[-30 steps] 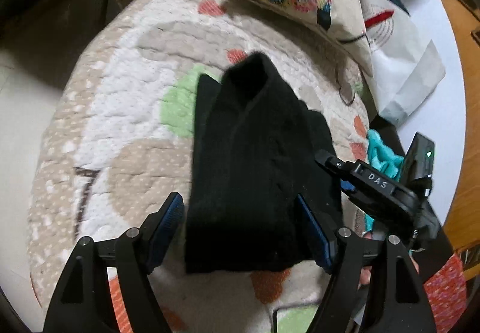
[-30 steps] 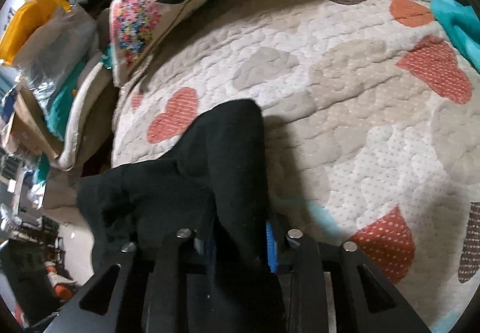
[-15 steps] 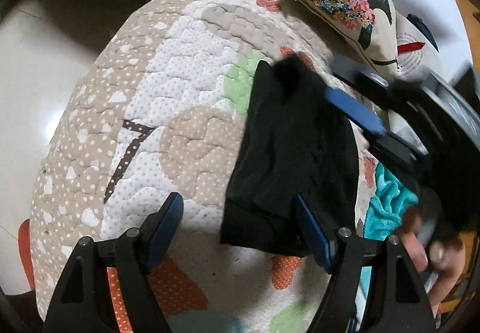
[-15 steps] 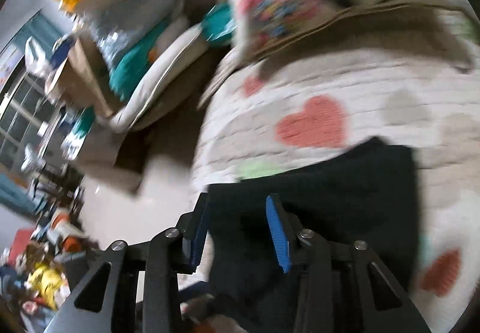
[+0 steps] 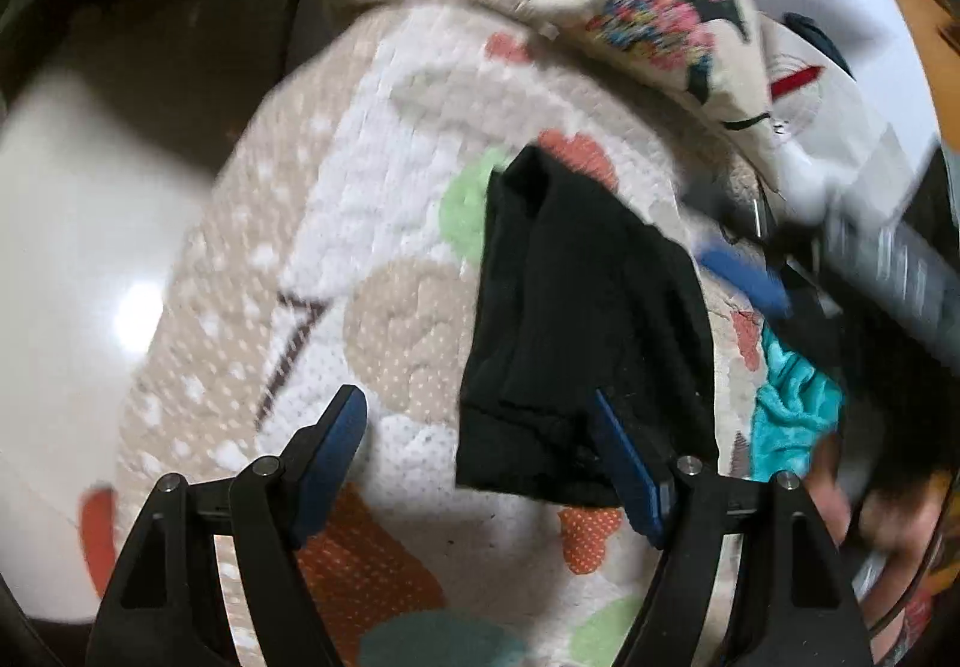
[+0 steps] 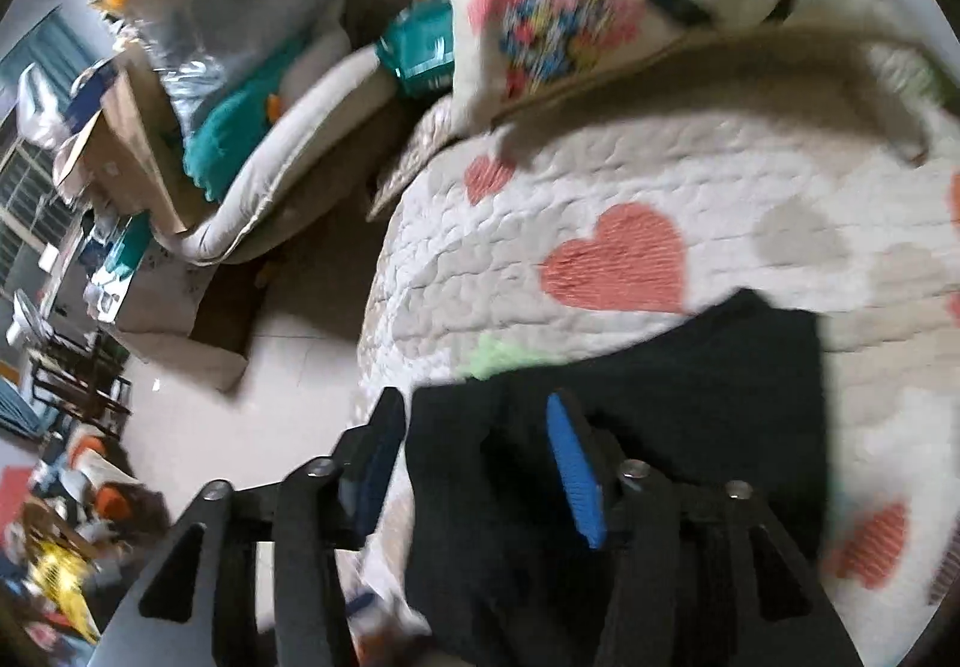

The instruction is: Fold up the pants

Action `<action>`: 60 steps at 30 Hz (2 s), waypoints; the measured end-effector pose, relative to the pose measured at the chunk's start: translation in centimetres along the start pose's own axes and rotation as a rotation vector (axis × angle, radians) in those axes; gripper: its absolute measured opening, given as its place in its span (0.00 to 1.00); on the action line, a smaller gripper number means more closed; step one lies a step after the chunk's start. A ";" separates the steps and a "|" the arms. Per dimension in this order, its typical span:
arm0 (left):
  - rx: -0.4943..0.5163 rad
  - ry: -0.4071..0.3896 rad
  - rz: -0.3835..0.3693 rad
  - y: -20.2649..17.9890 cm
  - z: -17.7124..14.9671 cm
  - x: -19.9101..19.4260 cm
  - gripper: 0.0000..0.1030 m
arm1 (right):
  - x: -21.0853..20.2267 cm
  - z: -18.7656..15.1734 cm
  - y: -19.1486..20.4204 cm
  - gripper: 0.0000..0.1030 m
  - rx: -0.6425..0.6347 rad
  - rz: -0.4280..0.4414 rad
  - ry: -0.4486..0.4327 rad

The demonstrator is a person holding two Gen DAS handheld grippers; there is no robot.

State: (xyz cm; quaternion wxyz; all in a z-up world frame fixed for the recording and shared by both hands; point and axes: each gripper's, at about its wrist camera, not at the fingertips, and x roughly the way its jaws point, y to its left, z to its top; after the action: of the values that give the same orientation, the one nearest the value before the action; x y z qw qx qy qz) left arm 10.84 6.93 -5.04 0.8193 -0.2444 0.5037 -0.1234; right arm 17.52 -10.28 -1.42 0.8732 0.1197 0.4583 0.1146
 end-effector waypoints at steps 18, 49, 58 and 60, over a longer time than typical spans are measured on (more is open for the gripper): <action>0.515 -0.693 0.243 -8.3 -5.2 -11.2 1.00 | -10.9 -14.5 -3.7 0.66 0.054 -0.107 -0.217; 0.386 -0.205 0.290 -5.4 -4.3 -2.7 1.00 | -5.4 -16.7 -2.1 0.74 -0.029 -0.191 -0.073; 0.362 -0.160 0.283 -5.1 -4.3 -1.9 1.00 | -5.3 -16.7 -2.3 0.75 -0.019 -0.194 -0.068; 0.361 -0.157 0.284 -5.1 -4.3 -1.9 1.00 | -5.3 -16.7 -2.3 0.75 -0.016 -0.193 -0.067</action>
State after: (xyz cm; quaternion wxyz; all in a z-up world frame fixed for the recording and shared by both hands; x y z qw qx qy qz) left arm 6.38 2.25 -2.55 0.8954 -0.0294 0.4378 -0.0755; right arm 0.99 -12.37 -7.30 0.8959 0.0719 0.4375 0.0294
